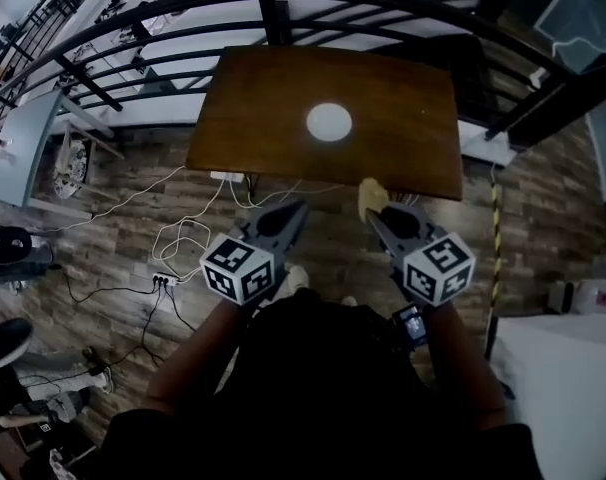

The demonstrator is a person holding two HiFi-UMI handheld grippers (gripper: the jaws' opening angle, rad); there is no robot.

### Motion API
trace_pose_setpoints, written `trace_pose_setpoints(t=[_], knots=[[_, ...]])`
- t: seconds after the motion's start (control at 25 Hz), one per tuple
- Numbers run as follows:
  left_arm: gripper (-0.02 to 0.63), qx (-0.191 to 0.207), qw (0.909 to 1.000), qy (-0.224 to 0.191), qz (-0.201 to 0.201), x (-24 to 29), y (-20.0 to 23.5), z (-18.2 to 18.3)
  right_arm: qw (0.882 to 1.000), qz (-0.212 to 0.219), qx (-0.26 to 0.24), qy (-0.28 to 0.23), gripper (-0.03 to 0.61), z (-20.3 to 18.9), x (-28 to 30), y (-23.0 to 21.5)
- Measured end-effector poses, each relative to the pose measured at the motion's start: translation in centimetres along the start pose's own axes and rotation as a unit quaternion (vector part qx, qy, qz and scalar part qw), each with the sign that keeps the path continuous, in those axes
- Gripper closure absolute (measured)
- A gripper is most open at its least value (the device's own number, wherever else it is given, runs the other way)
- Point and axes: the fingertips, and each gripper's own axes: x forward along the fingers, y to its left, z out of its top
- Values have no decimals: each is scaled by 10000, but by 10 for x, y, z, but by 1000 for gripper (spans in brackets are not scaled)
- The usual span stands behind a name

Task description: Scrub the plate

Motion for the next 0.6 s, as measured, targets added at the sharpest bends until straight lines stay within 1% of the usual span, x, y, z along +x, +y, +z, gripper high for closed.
trace_pose_setpoints(t=[0.08,0.2,0.36,0.48,0.6], knots=[[604,57,10000,8,-41,9,-30,-14,10000,48,-25,43,525,-17,-25,0],[604,-21,9999,57,-96,18,-67,-36,9999,73,-38,96,525,-38,-59,0],[604,21,9999,54,-141,24,-113,-53,9998,146,-52,159,525,-61,-95,3],[604,57,9999,21,-85,24,-138,-62,9996,208,-63,174,525,-76,-115,7],[604,43,10000,-34,0,20,-153,-67,9995,258,-46,155,525,-85,-129,11]])
